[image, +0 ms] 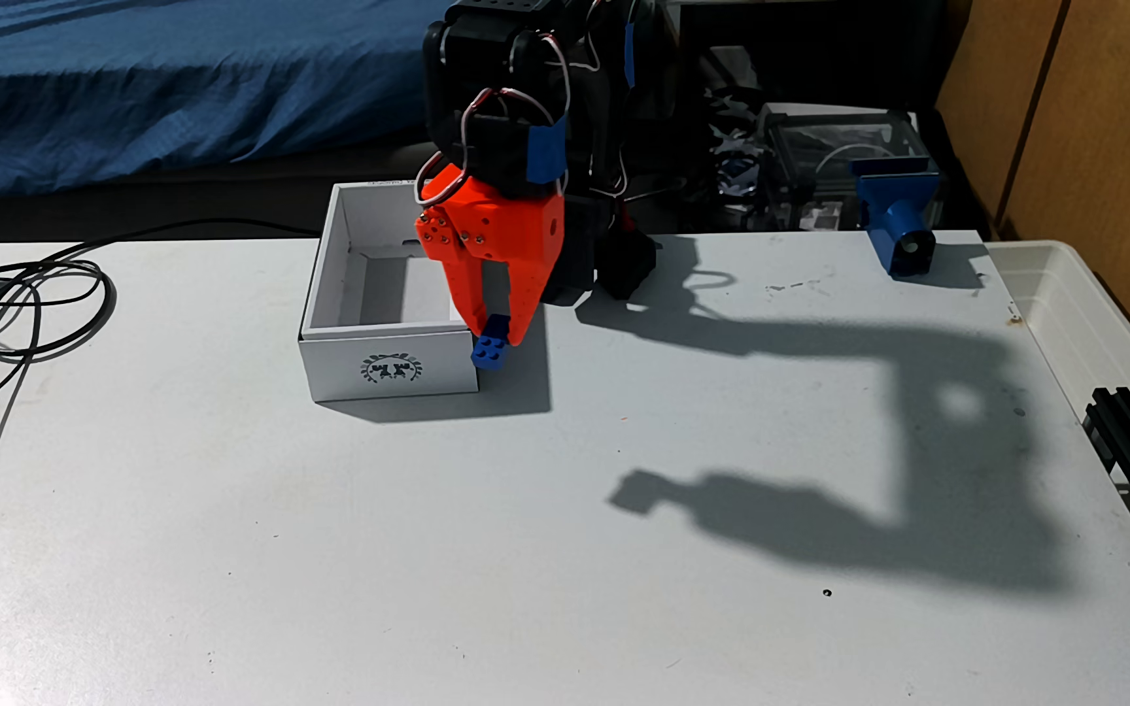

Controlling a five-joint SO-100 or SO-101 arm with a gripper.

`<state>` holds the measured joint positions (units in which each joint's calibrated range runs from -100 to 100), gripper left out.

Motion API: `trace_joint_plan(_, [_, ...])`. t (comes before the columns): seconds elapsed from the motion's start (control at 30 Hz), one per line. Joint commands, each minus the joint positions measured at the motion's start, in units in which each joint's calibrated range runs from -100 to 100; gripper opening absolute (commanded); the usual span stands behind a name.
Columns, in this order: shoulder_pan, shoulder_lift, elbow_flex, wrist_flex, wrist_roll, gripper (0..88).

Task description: Grab the blue brick and place in box

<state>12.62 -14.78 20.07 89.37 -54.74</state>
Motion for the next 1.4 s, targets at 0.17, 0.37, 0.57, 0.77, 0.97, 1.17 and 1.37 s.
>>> trace_joint_plan(0.17, [10.49,-2.26,1.49,0.8,11.56,0.9])
trace_joint_plan(0.37, [18.81,-2.43,1.85,0.8,20.72,0.9])
trace_joint_plan(0.57, [25.57,-2.51,1.22,0.89,27.61,0.9])
trace_joint_plan(0.77, [32.25,-5.81,1.22,0.89,34.19,0.9])
trace_joint_plan(0.97, [38.12,-12.83,2.91,0.89,40.35,0.9])
trace_joint_plan(1.17, [39.24,-16.72,8.41,0.29,41.71,0.9])
trace_joint_plan(1.37, [39.09,-19.26,13.38,0.12,41.71,0.9])
